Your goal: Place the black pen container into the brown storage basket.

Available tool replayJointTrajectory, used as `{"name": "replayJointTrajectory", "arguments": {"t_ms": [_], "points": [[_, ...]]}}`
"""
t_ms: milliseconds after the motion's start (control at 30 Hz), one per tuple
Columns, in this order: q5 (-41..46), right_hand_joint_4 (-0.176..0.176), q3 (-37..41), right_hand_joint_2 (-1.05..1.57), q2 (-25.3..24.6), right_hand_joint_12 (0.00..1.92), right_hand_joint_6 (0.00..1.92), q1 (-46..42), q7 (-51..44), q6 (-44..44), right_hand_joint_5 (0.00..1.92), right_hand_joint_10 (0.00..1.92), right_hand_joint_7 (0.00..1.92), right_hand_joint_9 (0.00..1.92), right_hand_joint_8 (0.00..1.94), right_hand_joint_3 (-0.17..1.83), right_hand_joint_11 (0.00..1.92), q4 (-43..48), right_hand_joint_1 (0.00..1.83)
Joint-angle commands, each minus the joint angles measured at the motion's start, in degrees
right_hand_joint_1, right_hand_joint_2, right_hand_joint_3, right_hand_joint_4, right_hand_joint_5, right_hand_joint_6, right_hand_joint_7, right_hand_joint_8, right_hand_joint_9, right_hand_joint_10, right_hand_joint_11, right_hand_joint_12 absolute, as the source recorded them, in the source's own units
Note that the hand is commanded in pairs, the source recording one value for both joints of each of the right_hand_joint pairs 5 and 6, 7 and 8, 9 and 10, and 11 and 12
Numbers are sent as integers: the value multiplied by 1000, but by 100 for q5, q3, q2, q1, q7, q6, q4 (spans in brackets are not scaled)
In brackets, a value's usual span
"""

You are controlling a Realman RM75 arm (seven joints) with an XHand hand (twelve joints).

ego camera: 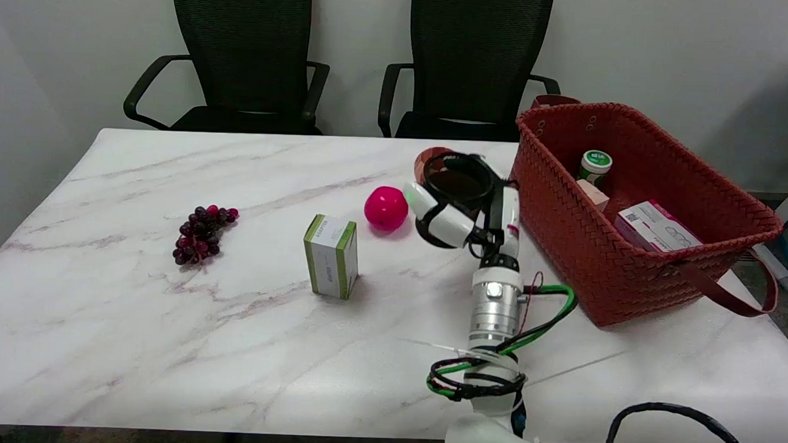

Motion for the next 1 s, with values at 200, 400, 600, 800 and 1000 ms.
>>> {"name": "replayJointTrajectory", "arguments": {"t_ms": [200,400,600,800,1000], "points": [[-657,0,696,850,969,741,1076,373,-1455,-479,1076,1002,1262,1002,1262,594,741,1740,1142],[-657,0,1221,831,1307,747,1044,405,-1745,-889,1044,1026,1272,1026,1272,604,747,2173,1150],[-657,0,1762,835,1489,760,1046,460,-2161,-1143,1046,1097,1298,1097,1298,629,760,2401,1151],[-592,0,2255,808,1631,771,1012,435,-2662,-1317,1012,1115,1295,1115,1295,647,771,2479,1177],[-264,0,2459,784,1638,774,993,404,-3775,-1220,993,1093,1286,1093,1286,662,774,2447,1186]]}}
